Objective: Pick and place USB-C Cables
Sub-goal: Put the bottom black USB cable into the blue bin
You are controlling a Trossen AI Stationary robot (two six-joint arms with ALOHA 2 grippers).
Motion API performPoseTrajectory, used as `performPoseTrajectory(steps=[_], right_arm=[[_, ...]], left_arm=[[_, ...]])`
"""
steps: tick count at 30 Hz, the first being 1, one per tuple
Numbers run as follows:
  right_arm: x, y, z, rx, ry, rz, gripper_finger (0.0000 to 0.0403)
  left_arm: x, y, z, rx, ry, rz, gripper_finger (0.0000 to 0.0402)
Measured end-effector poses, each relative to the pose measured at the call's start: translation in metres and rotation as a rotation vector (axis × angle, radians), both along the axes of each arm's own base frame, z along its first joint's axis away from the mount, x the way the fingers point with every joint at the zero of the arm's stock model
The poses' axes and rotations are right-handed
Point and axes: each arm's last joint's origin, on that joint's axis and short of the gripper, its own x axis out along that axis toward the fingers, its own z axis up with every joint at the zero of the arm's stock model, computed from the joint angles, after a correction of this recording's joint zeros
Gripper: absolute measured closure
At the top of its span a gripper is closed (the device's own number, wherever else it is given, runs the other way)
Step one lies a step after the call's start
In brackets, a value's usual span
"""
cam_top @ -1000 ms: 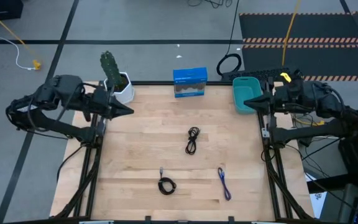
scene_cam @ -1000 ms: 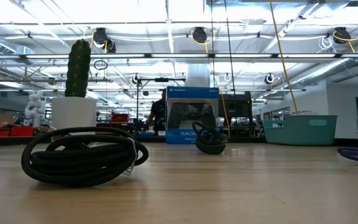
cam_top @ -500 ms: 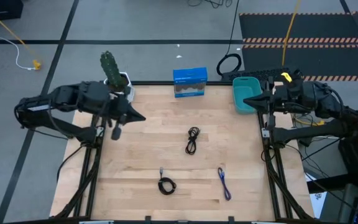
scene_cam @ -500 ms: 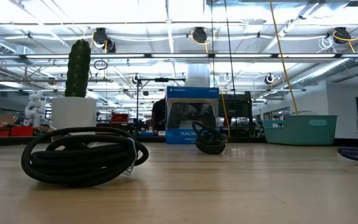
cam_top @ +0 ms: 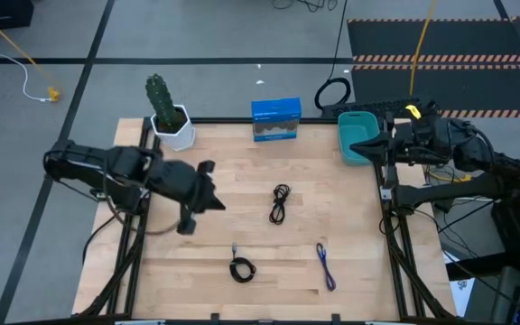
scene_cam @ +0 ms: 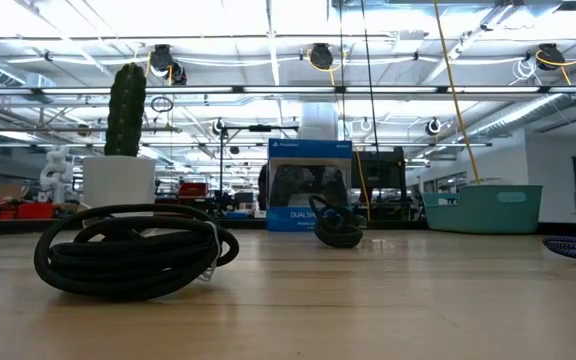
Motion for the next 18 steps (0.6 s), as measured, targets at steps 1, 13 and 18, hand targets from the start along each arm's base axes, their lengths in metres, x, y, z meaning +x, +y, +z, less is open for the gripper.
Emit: performPoseTrajectory(steps=[1, 13, 18], right_arm=[[0.001, 0.0, 0.0, 0.0, 0.002, 0.0, 0.0403], [0.009, 0.0, -0.009, 0.001, 0.047, 0.004, 0.0403], [0.014, -0.001, -0.022, 0.018, 0.083, 0.002, 0.0403]], left_arm=[[0.005, -0.006, -0.001, 0.019, 0.023, -0.005, 0.0387], [0.063, -0.082, -0.026, 0.001, 0.253, 0.007, 0.0346], [0.077, -0.111, -0.057, -0.032, 0.359, 0.053, 0.0309]])
